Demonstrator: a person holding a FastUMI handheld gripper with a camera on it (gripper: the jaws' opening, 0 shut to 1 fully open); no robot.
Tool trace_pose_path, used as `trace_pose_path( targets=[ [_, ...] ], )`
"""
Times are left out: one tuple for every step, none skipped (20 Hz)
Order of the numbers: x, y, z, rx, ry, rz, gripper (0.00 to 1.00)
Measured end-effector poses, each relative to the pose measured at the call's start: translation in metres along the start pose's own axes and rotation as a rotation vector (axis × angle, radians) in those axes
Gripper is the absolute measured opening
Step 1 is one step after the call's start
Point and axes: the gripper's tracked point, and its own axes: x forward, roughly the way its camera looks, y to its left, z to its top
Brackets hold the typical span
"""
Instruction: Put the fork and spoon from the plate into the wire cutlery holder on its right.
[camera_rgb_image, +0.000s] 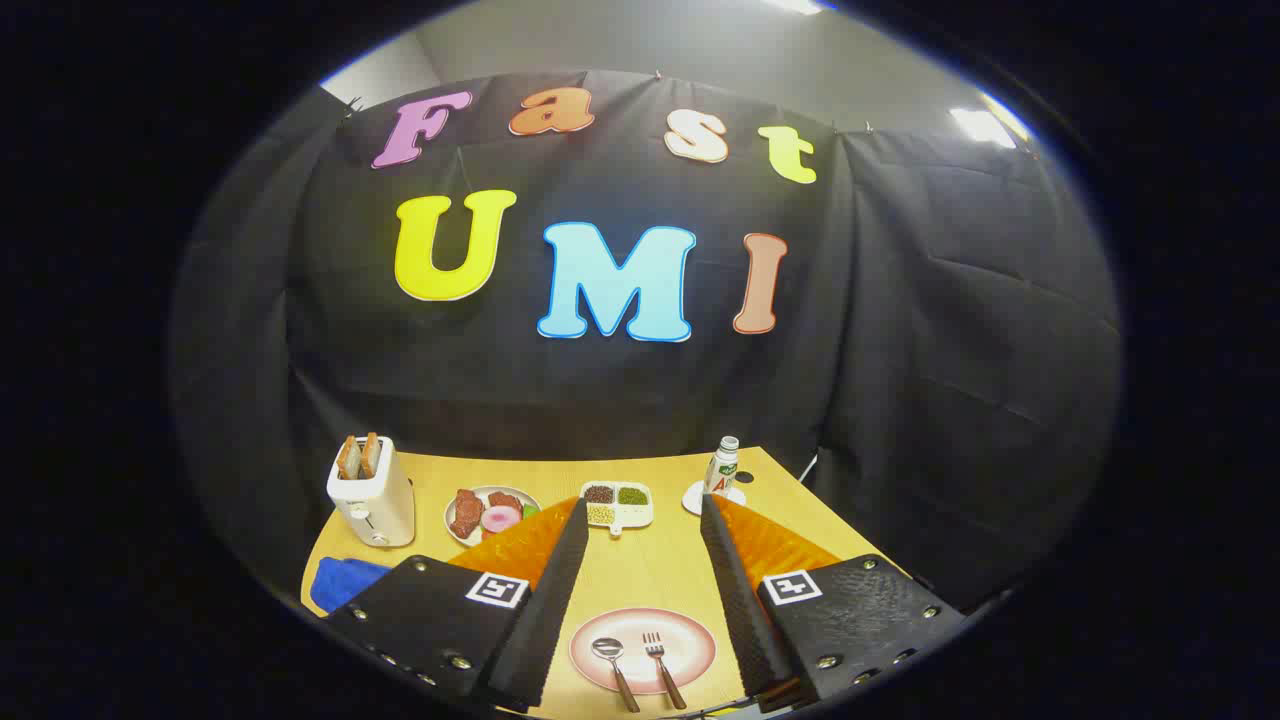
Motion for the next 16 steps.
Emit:
trace_pose_path(
  targets=[
    [0.000, -0.002, 0.000, 0.005, -0.002, -0.003, 0.71],
    [-0.001, -0.004, 0.001, 0.010, -0.003, -0.010, 0.71],
    [-0.001, -0.006, 0.001, 0.015, -0.006, -0.011, 0.71],
    [-0.001, -0.008, 0.003, 0.021, -0.007, -0.016, 0.71],
    [-0.001, -0.009, 0.002, 0.024, -0.008, -0.016, 0.71],
    [-0.003, -0.011, 0.003, 0.025, -0.008, -0.020, 0.71],
    [-0.002, -0.013, 0.002, 0.023, -0.007, -0.022, 0.71],
    [-0.003, -0.014, 0.002, 0.023, -0.004, -0.027, 0.71],
    [-0.003, -0.015, 0.001, 0.024, -0.002, -0.027, 0.71],
    [-0.005, -0.014, 0.001, 0.027, -0.001, -0.027, 0.71],
    [-0.005, -0.014, -0.001, 0.030, 0.002, -0.027, 0.71],
    [-0.006, -0.016, -0.001, 0.030, 0.005, -0.027, 0.71],
    [-0.006, -0.016, -0.003, 0.028, 0.009, -0.029, 0.71],
    [-0.007, -0.017, -0.005, 0.025, 0.018, -0.030, 0.71],
    [-0.008, -0.017, -0.010, 0.019, 0.033, -0.033, 0.71],
    [-0.009, -0.019, -0.013, 0.014, 0.043, -0.037, 0.71]
  ],
)
